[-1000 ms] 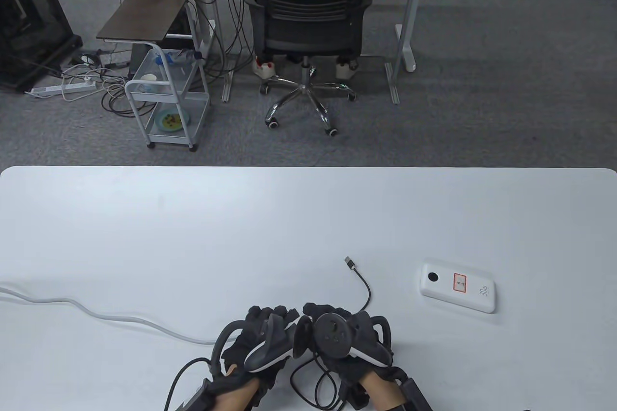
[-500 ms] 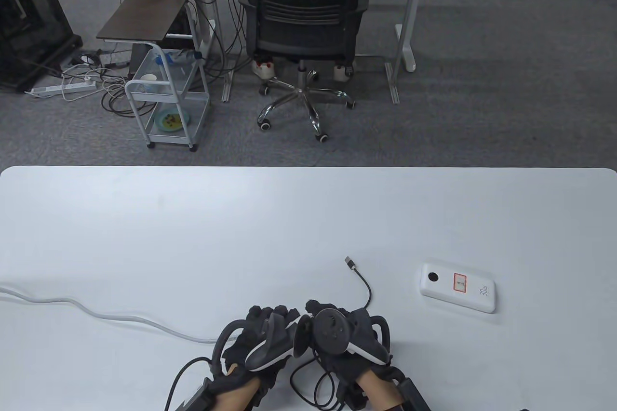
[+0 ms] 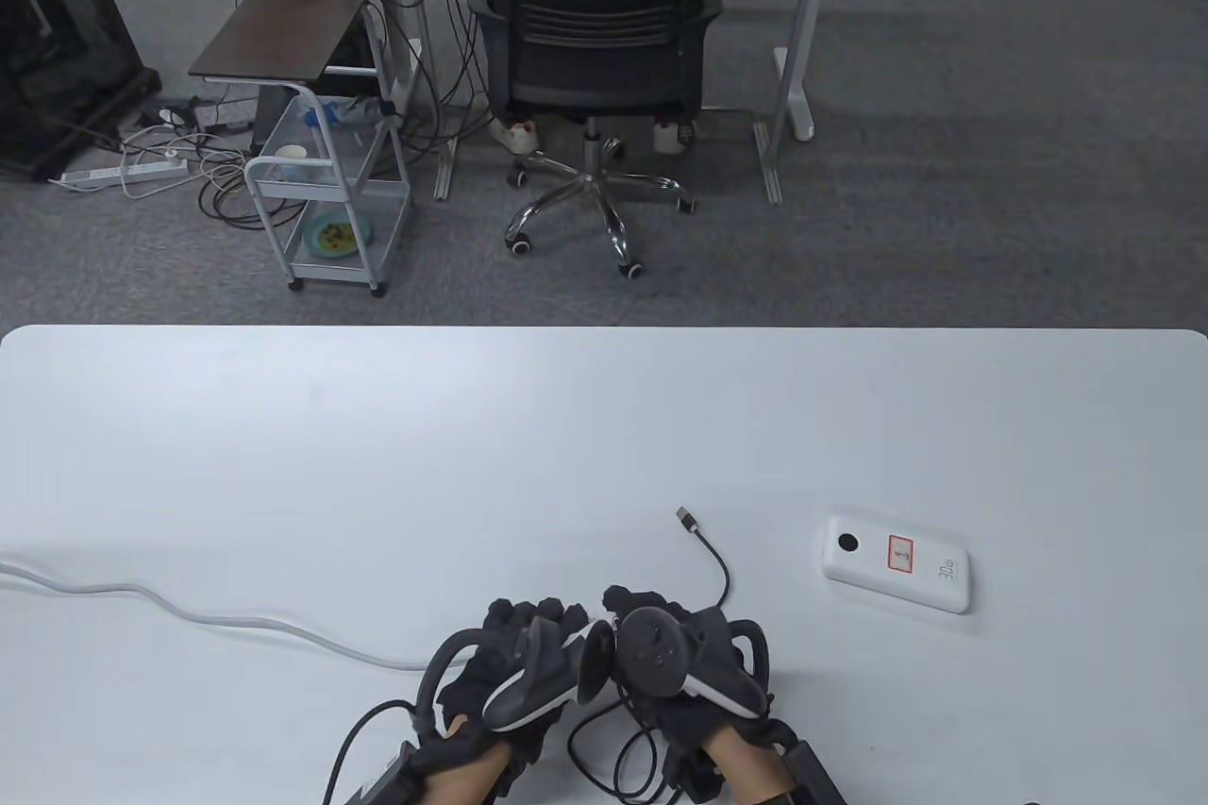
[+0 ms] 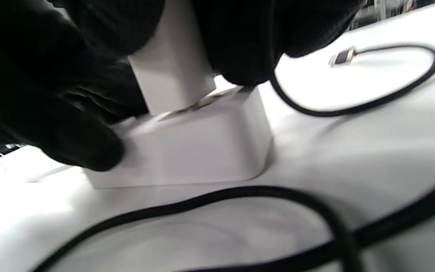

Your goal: Unplug the charger and disconnect the battery pack

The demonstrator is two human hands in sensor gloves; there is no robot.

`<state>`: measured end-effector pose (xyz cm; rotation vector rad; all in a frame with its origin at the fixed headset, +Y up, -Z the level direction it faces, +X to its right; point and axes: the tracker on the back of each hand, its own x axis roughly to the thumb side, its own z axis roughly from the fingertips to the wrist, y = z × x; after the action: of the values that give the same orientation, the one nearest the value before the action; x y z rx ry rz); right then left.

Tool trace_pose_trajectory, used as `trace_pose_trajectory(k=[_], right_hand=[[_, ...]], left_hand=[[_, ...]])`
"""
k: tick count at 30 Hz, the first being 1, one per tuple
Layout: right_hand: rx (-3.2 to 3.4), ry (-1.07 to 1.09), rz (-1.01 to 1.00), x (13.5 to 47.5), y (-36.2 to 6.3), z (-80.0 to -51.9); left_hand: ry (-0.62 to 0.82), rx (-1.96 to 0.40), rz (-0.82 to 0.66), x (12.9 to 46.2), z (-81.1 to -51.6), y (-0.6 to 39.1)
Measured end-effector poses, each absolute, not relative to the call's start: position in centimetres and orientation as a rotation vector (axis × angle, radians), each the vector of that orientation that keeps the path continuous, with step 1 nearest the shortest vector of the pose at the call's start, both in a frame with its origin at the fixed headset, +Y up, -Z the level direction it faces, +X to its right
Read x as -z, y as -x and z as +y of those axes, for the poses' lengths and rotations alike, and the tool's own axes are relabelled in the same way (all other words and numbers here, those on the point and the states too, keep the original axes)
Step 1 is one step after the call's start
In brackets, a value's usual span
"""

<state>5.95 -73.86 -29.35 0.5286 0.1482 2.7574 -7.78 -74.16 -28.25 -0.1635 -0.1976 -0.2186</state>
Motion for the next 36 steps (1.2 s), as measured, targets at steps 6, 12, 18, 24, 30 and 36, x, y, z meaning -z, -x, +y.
trace_pose_trajectory(k=[6, 12, 18, 24, 30, 36], right_hand=[[-2.865, -0.511, 0.064, 29.0, -5.6, -73.7], [-2.977, -0.600, -0.086, 27.9, -4.9, -73.7], [-2.879, -0.640, 0.021, 28.1, -4.8, -73.8], [-2.782, -0.551, 0.104, 28.7, -5.8, -74.0], [-2.822, -0.533, 0.073, 28.6, -5.5, -73.9], [-2.786, -0.457, 0.133, 29.3, -5.7, -74.0]], left_hand=[[0.159, 0.220, -0.201, 28.1, -74.0, 7.6], [0.162, 0.219, -0.200, 28.2, -74.0, 7.6], [0.158, 0.214, -0.196, 28.7, -74.1, 7.9], [0.154, 0.191, -0.210, 28.7, -74.2, 8.4], [0.155, 0.182, -0.211, 28.6, -74.3, 8.3], [0.154, 0.158, -0.212, 28.6, -74.3, 8.5]])
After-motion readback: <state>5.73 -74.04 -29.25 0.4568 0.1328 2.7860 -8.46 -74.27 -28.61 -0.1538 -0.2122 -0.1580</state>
